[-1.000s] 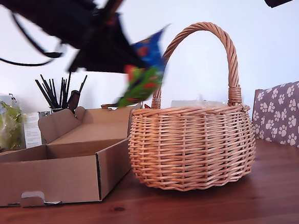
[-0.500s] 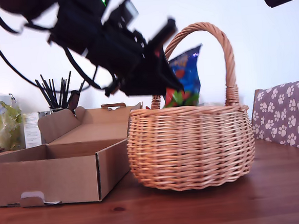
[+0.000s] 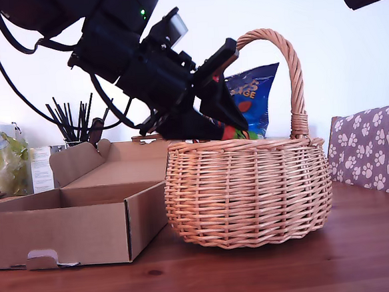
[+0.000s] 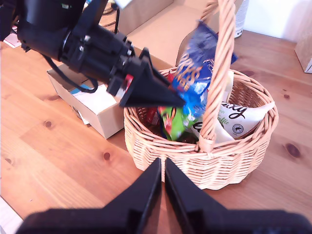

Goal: Move the bags of Easter eggs from the cardboard box on the left into the woven basket on the right side.

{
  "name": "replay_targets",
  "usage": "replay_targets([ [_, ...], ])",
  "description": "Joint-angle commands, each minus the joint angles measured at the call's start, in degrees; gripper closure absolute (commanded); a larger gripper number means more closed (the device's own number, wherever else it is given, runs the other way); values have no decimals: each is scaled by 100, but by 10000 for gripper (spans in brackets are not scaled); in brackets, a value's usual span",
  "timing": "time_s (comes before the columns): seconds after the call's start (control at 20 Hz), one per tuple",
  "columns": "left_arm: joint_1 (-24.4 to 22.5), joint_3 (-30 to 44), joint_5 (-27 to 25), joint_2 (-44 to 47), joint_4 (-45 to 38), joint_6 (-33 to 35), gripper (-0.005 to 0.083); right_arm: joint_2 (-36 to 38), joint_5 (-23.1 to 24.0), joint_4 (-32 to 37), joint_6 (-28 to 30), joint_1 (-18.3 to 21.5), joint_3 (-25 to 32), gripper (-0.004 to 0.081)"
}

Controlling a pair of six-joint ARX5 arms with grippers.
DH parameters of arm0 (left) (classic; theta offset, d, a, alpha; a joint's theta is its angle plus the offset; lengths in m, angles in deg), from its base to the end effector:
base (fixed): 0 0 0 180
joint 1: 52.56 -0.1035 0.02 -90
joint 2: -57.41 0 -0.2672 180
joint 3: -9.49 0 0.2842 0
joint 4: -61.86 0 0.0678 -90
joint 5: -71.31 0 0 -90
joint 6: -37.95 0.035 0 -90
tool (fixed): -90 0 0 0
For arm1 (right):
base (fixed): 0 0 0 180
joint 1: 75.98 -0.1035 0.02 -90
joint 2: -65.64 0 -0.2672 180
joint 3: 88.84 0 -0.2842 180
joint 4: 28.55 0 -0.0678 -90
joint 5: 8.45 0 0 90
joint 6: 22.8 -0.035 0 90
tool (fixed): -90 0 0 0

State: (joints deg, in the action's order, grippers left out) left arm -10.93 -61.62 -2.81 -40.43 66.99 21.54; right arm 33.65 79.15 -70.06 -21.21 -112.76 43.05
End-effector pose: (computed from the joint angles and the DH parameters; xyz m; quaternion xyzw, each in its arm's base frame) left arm 0.2900 -0.2705 0.1868 -0.0598 0.3308 -0.4197 0.8431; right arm 0.1267 0.0965 0.2799 -0.0777 0.2054 0.3300 0.9181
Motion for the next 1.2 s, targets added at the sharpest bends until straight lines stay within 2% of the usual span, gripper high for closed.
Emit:
replay_targets([
  [0.0, 15, -2, 13, 208, 247, -13, 362, 42, -13, 17, 26, 4, -52, 783],
  [0.1, 13, -2, 7, 560, 507, 20, 370, 42, -63, 2, 22, 4, -52, 783],
  [0.3, 11, -2, -87, 1314, 1228, 273, 447, 39, -125, -59, -9, 4, -52, 783],
  [0.35, 13, -2, -197, 1484, 1493, 358, 488, 42, -195, -57, -48, 4, -52, 783],
  [0.5, 13, -2, -691, 1956, 2280, 767, 733, 42, -216, -55, -275, 4, -52, 783],
  [0.55, 13, 0, -876, 2103, 2487, 960, 787, 42, -216, -52, -302, 4, -52, 783],
  [0.7, 13, 125, -1429, 2531, 2632, 1062, 797, 55, -149, 26, -306, 11, -52, 783],
  [0.85, -20, 608, -1958, 3134, 2337, 1104, 797, 92, 219, 302, -291, 125, -52, 783],
  [0.95, -195, 1172, -2074, 3595, 1843, 1200, 797, 118, 391, 568, -127, 350, -52, 783],
  [1.05, -568, 1794, -2083, 4083, 1333, 1200, 797, 125, 448, 761, 20, 634, -52, 783],
  [1.15, -1049, 2321, -2057, 4566, 1010, 1196, 797, 157, 420, 892, 120, 1121, -52, 783],
])
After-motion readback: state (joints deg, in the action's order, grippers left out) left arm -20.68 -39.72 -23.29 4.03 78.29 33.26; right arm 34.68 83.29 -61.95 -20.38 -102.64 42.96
